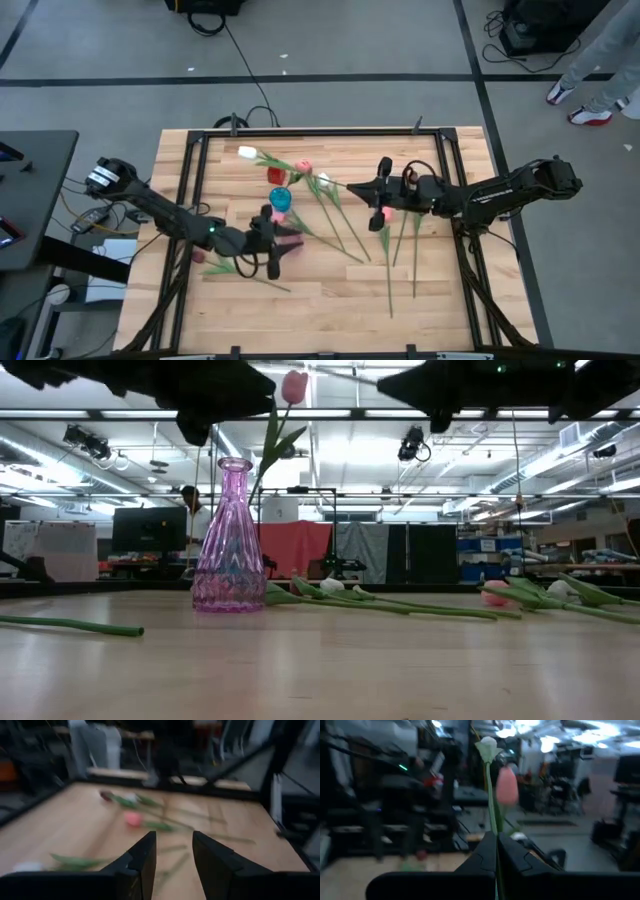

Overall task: Sort flowers into vase by color
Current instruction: Put the bottom left white flower into the red vase

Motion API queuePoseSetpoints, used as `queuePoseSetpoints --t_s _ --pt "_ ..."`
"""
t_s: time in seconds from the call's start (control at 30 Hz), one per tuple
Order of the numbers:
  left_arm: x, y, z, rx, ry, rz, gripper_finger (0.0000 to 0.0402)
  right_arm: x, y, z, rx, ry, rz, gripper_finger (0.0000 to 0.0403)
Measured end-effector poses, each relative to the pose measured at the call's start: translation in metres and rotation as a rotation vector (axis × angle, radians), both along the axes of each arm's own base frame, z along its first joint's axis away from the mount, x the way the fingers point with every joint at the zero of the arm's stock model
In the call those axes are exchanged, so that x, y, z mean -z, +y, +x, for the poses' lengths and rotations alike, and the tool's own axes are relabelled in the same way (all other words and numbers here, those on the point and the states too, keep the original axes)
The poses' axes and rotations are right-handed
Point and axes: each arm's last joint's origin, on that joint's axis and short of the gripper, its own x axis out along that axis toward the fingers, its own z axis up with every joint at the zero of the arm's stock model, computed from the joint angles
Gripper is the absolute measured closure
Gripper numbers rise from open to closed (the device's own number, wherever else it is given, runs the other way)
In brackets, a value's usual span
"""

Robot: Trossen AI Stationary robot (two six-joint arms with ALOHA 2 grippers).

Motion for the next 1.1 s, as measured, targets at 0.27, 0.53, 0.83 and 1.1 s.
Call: queuePoseSetpoints --t_s 0.27,0.53,0.83,1.1 --pt "-0.027 0.017 0.006 -0.061 -0.233 0.092 0.0269 -0.007 0.01 -0.001 -0.113 -0.073 -0.007 0.0393" --pt "-0.049 0.019 0.009 -0.031 -0.35 0.162 0.0269 -0.007 0.018 -0.002 -0.16 -0.079 -0.014 0.0393" --pt "-0.061 0.02 0.012 -0.047 -0.384 0.196 0.0269 -0.007 0.02 -0.001 -0.231 -0.069 -0.048 0.0393" --pt "-0.066 0.025 0.013 -0.065 -0.427 0.16 0.0269 -0.005 0.021 -0.001 -0.249 -0.054 -0.057 0.0393"
